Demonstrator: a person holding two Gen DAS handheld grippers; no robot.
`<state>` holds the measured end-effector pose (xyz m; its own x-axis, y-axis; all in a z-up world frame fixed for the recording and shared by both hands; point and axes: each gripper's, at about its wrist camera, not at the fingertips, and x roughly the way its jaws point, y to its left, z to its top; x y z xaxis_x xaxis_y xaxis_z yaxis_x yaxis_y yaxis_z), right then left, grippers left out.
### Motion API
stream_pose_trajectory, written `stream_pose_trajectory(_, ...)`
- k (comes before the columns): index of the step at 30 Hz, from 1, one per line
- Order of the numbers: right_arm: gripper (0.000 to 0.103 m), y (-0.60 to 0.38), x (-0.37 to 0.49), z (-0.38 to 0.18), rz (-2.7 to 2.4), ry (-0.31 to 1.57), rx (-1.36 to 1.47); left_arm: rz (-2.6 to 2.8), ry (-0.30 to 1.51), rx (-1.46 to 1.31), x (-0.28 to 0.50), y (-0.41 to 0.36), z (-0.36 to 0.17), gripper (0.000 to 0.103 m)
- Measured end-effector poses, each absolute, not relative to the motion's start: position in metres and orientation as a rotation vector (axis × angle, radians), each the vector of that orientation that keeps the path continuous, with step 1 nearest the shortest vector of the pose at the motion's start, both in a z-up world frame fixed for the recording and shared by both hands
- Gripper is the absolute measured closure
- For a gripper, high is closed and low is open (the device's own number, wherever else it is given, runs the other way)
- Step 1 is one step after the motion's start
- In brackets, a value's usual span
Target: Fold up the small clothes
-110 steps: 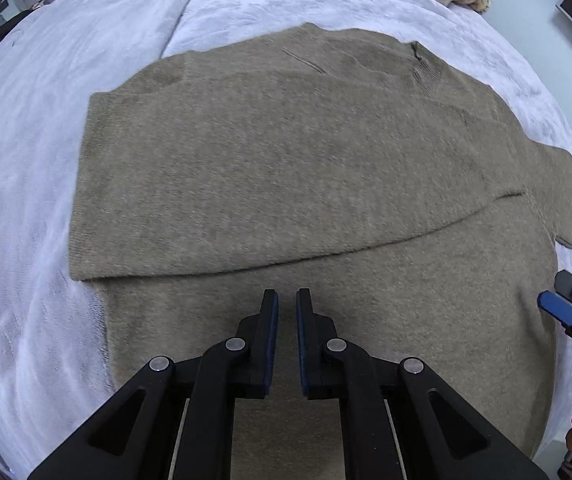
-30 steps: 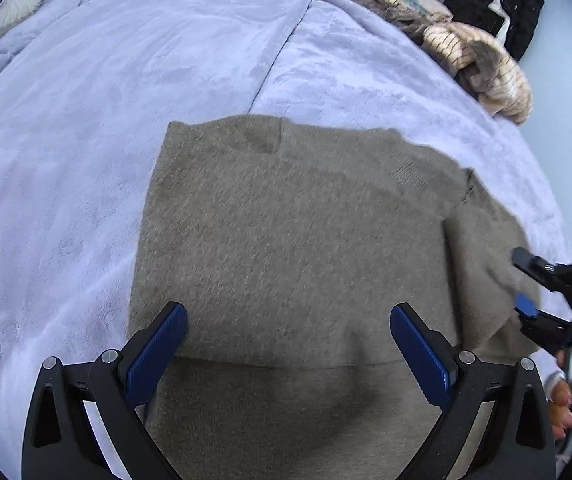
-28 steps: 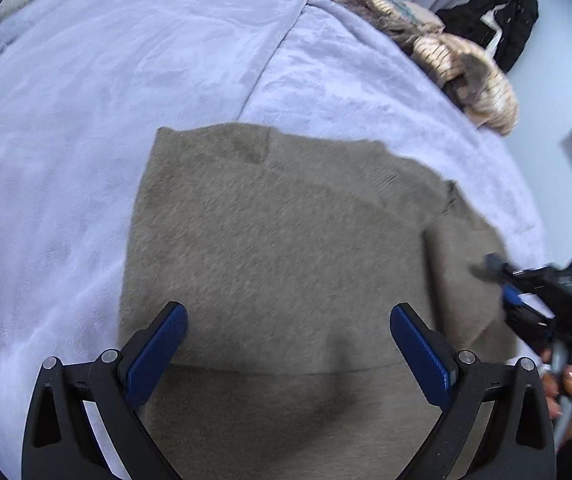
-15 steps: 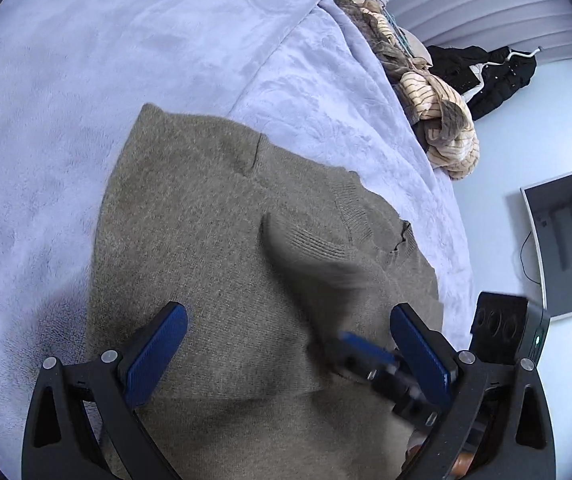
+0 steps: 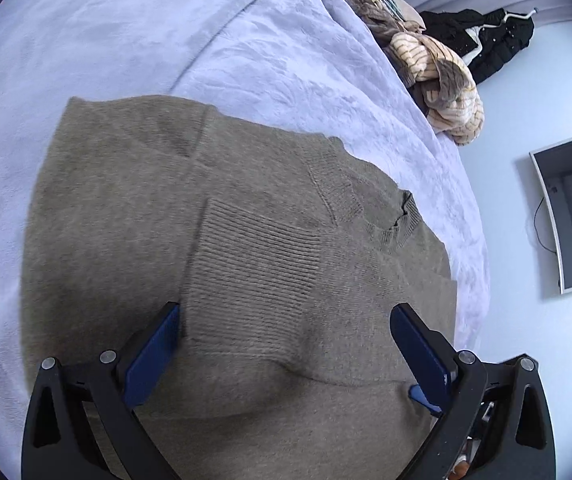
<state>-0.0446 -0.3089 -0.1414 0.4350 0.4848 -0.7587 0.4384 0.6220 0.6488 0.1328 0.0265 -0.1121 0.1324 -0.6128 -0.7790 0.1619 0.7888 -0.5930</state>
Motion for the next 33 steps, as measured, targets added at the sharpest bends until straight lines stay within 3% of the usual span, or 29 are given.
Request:
stream_pose_trajectory(1,0.050,-0.321,-0.056,-0.145,-0.006,1.142,1.022,-0.577,1.329,-0.397,0.134,0.022,-0.112,0.002)
stream_pose_trajectory(4,0.050,-0.352,-0.085,-0.155,-0.108,1.034,1.198,-0.540,1.347,-0.374,0.137,0.020,-0.116,0.041)
stream_pose_trajectory(6,0.050,-0.362,-0.090,-0.162,-0.143,0.976,1.279,-0.536,1.373,-0.378,0.140,0.023,-0.120,0.096)
stream_pose_trajectory(8,0.052,-0.370,-0.089,-0.165,-0.175,0.935,1.305,-0.558,1.379,-0.409,0.139,0.029,-0.120,0.096)
stream_pose_trajectory(9,0.078,-0.373,-0.086,-0.164,-0.180,0.931,1.297,-0.571,1.365,-0.411,0.136,0.032,-0.116,0.096)
stream_pose_trajectory(10,0.096,-0.374,-0.080,-0.161,-0.184,0.944,1.266,-0.590,1.344,-0.400,0.131,0.033,-0.108,0.096)
stream_pose_trajectory(16,0.096,-0.380,-0.064,-0.127,-0.131,0.982,0.993,-0.598,1.321,-0.277,0.110,0.034,-0.104,0.096)
stream_pose_trajectory(19,0.096,-0.388,-0.069,-0.139,-0.140,1.039,0.969,-0.541,1.331,-0.205,0.107,0.033,-0.117,0.096)
stream_pose_trajectory(22,0.096,-0.385,-0.072,-0.148,-0.141,1.080,0.946,-0.523,1.328,-0.180,0.106,0.041,-0.116,0.089)
stream_pose_trajectory(23,0.096,-0.384,-0.075,-0.147,-0.145,1.081,0.936,-0.508,1.326,-0.157,0.105,0.045,-0.114,0.076)
stream_pose_trajectory(24,0.094,-0.382,-0.078,-0.146,-0.144,1.086,0.933,-0.488,1.321,-0.133,0.105,0.049,-0.111,0.053)
stream_pose_trajectory(26,0.085,-0.380,-0.081,-0.146,-0.127,1.111,0.941,-0.462,1.280,-0.099,0.101,0.058,-0.101,0.037)
stream_pose_trajectory(28,0.065,-0.378,-0.088,-0.137,-0.099,1.134,0.925,-0.440,1.266,-0.053,0.098,0.062,-0.094,0.037)
stream_pose_trajectory(30,0.055,-0.375,-0.094,-0.122,-0.064,1.114,0.880,-0.415,1.253,-0.029,0.097,0.065,-0.089,0.037)
stream_pose_trajectory(33,0.055,-0.381,-0.094,-0.098,-0.065,1.039,0.817,-0.419,1.241,-0.035,0.099,0.061,-0.085,0.037)
